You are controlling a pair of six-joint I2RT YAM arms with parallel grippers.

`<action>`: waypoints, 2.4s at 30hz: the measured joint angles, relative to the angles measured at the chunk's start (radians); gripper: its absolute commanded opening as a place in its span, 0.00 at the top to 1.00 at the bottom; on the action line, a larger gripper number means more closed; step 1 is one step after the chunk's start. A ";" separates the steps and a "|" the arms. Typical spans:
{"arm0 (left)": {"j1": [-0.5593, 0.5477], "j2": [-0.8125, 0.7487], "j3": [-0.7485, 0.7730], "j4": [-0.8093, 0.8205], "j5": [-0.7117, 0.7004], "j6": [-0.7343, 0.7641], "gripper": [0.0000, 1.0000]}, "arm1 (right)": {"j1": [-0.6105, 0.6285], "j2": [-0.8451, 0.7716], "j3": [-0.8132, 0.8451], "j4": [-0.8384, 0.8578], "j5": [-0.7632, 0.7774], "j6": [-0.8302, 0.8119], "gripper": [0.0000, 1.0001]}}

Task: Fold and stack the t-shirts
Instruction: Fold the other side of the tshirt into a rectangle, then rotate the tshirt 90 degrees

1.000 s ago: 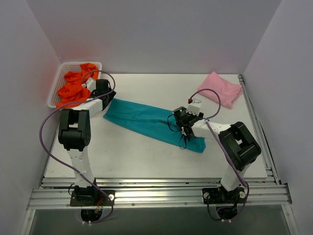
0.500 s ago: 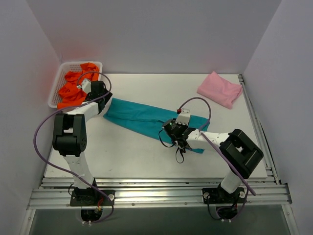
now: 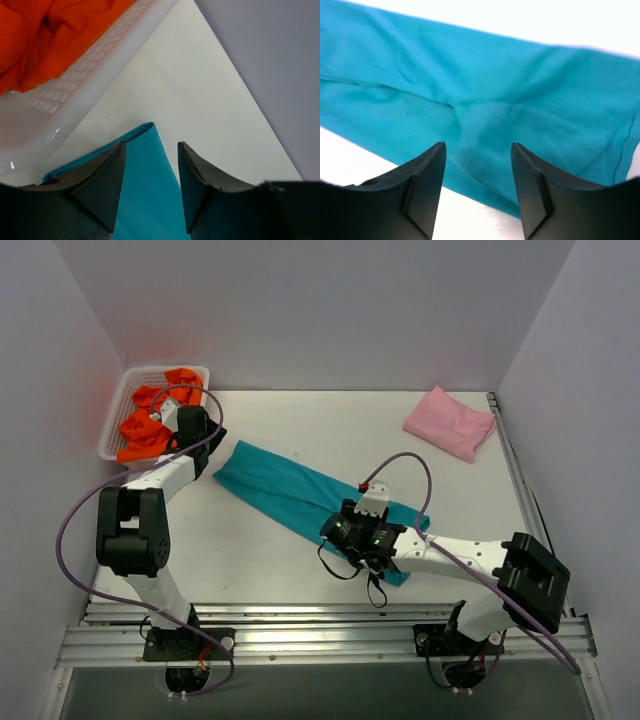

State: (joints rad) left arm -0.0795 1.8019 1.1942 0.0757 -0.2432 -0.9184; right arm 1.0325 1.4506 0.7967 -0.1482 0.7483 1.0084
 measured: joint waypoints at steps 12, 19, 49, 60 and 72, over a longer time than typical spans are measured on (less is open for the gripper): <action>-0.080 -0.029 -0.019 0.015 0.110 0.104 0.45 | 0.070 -0.089 0.006 -0.178 0.095 0.176 0.39; -0.157 0.082 0.011 -0.005 0.190 0.157 0.51 | 0.075 -0.065 -0.080 -0.153 0.080 0.208 0.77; -0.427 -0.021 -0.335 0.056 -0.126 -0.146 0.91 | -0.544 0.681 0.679 0.193 -0.406 -0.272 1.00; -0.822 -0.062 -0.399 0.074 -0.214 -0.306 0.91 | -0.611 1.103 1.378 0.028 -0.542 -0.391 1.00; -1.049 -0.020 -0.299 -0.011 -0.226 -0.368 0.76 | -0.641 1.204 1.529 0.069 -0.806 -0.500 0.96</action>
State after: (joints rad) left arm -1.1286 1.7821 0.8951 0.0647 -0.4694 -1.2865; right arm 0.3916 2.6545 2.3257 -0.0795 -0.0574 0.5087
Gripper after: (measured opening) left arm 0.191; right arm 0.002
